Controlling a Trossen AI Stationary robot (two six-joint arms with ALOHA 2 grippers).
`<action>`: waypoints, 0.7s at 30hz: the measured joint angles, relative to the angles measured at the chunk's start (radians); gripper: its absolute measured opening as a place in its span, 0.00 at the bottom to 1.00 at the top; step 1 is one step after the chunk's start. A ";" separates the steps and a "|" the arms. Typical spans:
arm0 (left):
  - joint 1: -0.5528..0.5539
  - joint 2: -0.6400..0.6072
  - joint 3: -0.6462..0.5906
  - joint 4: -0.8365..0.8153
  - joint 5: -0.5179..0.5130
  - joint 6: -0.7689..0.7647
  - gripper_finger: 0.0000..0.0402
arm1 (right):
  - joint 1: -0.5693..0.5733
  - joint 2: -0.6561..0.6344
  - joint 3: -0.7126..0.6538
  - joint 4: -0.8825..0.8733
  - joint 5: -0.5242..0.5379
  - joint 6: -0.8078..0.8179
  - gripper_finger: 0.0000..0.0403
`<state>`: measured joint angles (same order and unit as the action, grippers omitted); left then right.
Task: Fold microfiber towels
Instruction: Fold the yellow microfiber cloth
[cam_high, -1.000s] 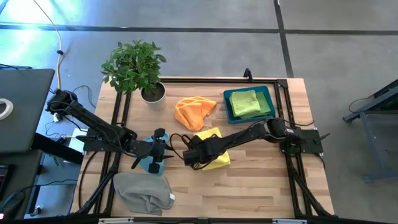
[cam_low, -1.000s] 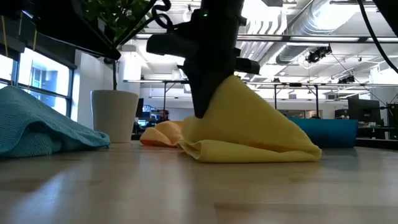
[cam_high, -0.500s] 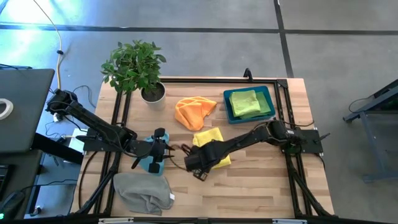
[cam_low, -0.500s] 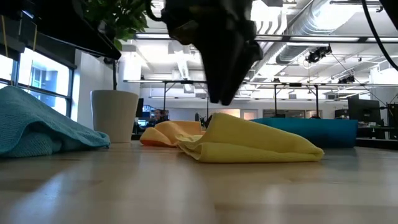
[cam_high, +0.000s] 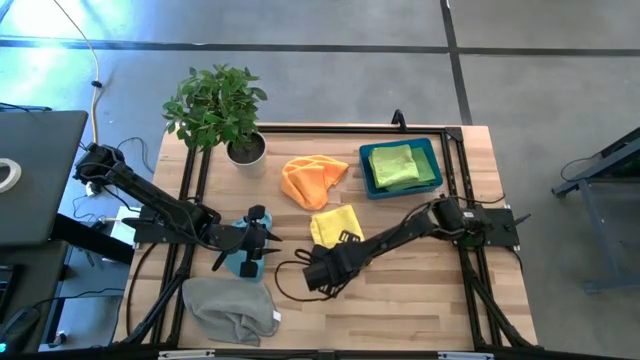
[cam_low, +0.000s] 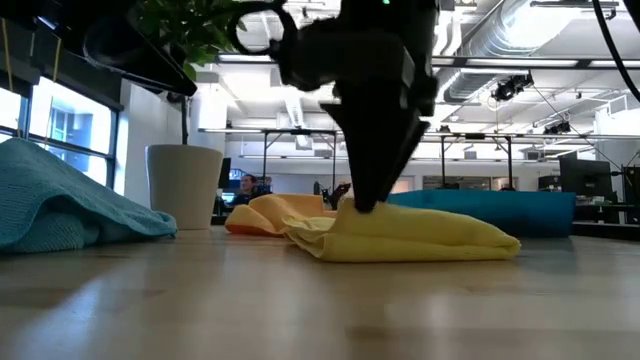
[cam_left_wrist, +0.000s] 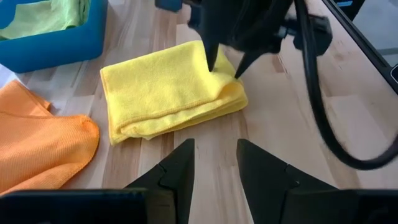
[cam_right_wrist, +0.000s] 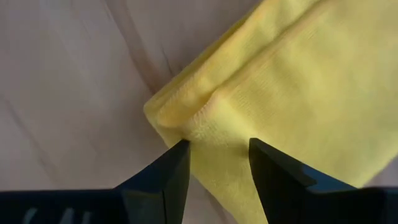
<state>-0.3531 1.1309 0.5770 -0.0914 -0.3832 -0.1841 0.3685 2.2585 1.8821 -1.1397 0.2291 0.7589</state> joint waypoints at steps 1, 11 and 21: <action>0.000 0.000 0.000 0.000 0.000 0.000 0.27 | 0.001 0.000 -0.010 0.009 -0.006 0.000 0.39; 0.000 0.000 0.000 0.000 0.001 0.003 0.27 | 0.001 0.000 -0.073 0.096 -0.029 -0.008 0.15; -0.001 0.000 0.000 0.000 -0.004 0.003 0.27 | 0.025 0.000 -0.039 0.123 -0.029 -0.031 0.03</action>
<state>-0.3538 1.1313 0.5770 -0.0917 -0.3872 -0.1806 0.3930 2.2585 1.8431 -1.0164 0.1998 0.7280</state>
